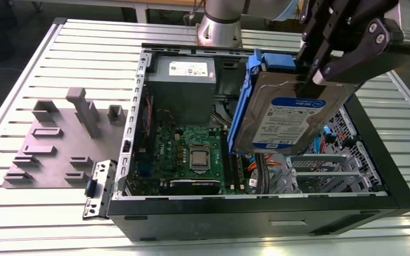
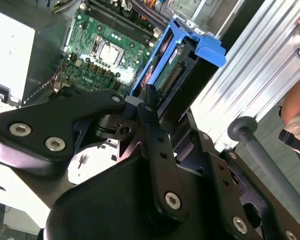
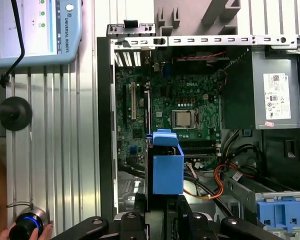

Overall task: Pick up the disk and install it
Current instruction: 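Insert the disk into the insertion slot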

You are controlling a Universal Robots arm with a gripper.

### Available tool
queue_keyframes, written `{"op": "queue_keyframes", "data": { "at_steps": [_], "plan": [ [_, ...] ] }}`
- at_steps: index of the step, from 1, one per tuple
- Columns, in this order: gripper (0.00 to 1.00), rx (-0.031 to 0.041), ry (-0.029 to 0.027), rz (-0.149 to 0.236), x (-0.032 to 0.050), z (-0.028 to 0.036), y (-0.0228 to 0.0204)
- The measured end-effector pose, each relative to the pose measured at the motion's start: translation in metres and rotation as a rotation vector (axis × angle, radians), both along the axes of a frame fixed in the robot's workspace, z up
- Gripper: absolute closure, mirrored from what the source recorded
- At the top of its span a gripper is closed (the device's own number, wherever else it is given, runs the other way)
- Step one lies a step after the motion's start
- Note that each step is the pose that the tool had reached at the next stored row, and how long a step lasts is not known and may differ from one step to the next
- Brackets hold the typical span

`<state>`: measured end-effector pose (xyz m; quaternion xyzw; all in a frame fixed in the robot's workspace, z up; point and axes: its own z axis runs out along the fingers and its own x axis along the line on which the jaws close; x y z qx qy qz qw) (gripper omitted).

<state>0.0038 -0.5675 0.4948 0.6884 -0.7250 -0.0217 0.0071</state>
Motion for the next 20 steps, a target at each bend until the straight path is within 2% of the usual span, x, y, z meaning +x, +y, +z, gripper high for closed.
{"op": "queue_keyframes", "data": {
  "at_steps": [20],
  "plan": [
    [0.65, 0.0000, 0.0000, 0.000, 0.0429, -0.0128, 0.0000]
  ]
}}
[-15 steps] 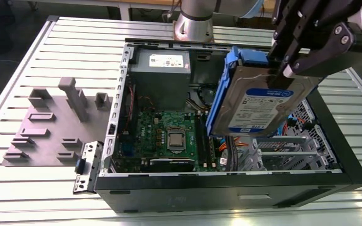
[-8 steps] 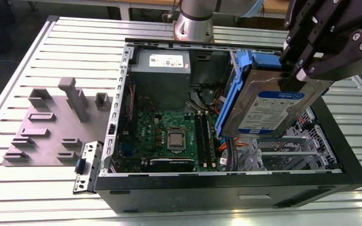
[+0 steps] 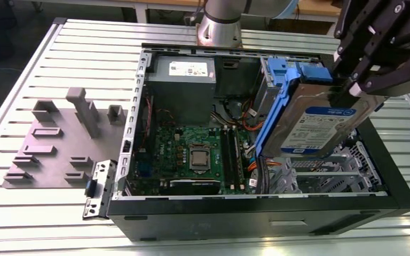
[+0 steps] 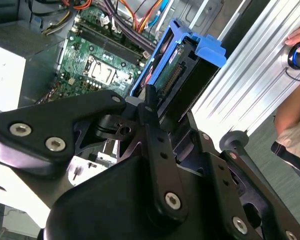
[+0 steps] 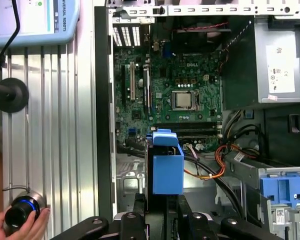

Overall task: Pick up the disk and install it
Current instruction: 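Insert the disk into the insertion slot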

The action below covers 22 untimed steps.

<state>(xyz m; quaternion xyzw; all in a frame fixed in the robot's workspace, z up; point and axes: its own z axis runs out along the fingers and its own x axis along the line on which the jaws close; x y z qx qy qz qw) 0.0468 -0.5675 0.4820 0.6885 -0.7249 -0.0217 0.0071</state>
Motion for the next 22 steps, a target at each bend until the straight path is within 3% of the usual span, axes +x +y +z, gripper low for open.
{"op": "queue_keyframes", "data": {
  "at_steps": [5, 12, 22],
  "plan": [
    [0.65, -0.0001, 0.0000, 0.001, 0.0071, -0.0036, 0.0000],
    [0.65, 0.0001, 0.0000, 0.001, 0.0087, -0.0042, 0.0000],
    [0.65, 0.0000, -0.0001, 0.015, 0.0216, -0.0109, 0.0000]
  ]
}}
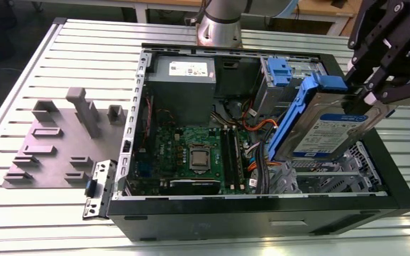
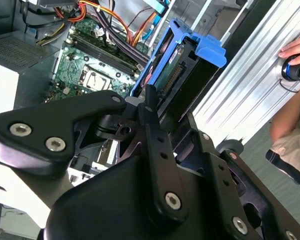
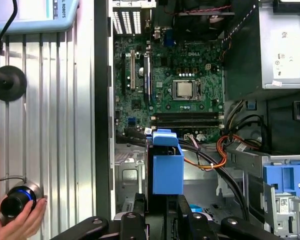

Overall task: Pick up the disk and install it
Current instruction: 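Insert the disk into the insertion slot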

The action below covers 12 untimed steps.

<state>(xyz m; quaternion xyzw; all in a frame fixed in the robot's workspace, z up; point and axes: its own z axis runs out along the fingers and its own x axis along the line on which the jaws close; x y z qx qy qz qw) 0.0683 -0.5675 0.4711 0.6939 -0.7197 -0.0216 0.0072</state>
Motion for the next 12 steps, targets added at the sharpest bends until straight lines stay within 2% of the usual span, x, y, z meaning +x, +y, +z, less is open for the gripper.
{"op": "queue_keyframes", "data": {
  "at_steps": [5, 12],
  "plan": [
    [0.65, 0.0000, 0.0001, 0.008, 0.0010, -0.0007, 0.0000],
    [0.65, 0.0000, 0.0001, 0.008, 0.0122, -0.0026, 0.0000]
  ]
}}
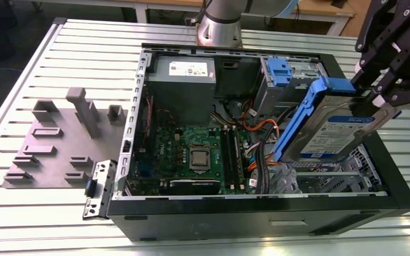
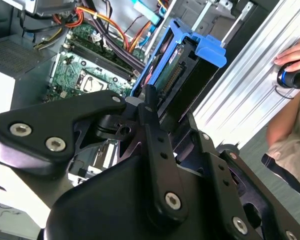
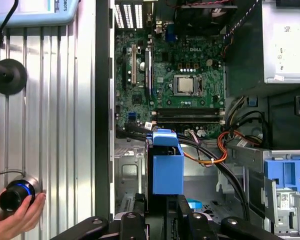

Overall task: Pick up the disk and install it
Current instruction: 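Insert the disk into the insertion slot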

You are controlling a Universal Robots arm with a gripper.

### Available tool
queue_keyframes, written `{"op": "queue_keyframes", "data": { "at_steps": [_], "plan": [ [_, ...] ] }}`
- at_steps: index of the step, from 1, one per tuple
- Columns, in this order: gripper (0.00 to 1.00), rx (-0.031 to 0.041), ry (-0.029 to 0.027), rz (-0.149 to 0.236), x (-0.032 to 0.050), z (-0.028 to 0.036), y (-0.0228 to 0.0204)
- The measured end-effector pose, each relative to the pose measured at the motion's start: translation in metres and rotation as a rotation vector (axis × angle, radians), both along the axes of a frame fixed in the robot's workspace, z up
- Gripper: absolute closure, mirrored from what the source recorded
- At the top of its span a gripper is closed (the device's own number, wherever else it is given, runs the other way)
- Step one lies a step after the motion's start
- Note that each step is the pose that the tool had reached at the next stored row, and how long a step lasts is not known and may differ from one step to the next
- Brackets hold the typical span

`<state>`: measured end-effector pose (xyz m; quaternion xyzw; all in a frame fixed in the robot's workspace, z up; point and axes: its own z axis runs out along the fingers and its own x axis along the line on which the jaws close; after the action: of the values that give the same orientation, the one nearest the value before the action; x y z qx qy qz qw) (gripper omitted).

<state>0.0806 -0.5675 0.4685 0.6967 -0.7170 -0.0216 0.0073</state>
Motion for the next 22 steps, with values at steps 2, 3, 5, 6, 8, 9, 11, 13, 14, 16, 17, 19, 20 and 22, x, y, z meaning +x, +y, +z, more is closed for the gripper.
{"op": "queue_keyframes", "data": {
  "at_steps": [2, 3, 5, 6, 8, 9, 11, 13, 14, 16, 17, 19, 20, 22],
  "plan": [
    [0.65, 0.0002, 0.0000, 0.000, 0.0040, -0.0012, 0.0000],
    [0.65, 0.0001, 0.0000, 0.000, 0.0060, -0.0017, 0.0000],
    [0.65, 0.0001, 0.0000, 0.000, 0.0098, -0.0028, 0.0000],
    [0.65, 0.0001, 0.0000, 0.000, 0.0116, -0.0035, 0.0000],
    [0.65, 0.0000, 0.0000, 0.000, 0.0149, -0.0050, 0.0000],
    [0.65, 0.0001, 0.0000, 0.000, 0.0163, -0.0058, 0.0000],
    [0.65, 0.0001, 0.0000, 0.001, 0.0189, -0.0074, 0.0000],
    [0.65, 0.0001, 0.0000, 0.002, 0.0216, -0.0089, 0.0000],
    [0.65, 0.0000, 0.0000, 0.002, 0.0233, -0.0095, 0.0000],
    [0.65, -0.0001, 0.0000, 0.002, 0.0261, -0.0103, 0.0000],
    [0.65, -0.0001, 0.0000, 0.002, 0.0271, -0.0106, 0.0000],
    [0.65, 0.0002, 0.0000, 0.003, 0.0292, -0.0110, 0.0000],
    [0.65, 0.0002, 0.0000, 0.003, 0.0299, -0.0111, 0.0000],
    [0.65, 0.0000, 0.0000, 0.003, 0.0307, -0.0112, 0.0000]
  ]
}}
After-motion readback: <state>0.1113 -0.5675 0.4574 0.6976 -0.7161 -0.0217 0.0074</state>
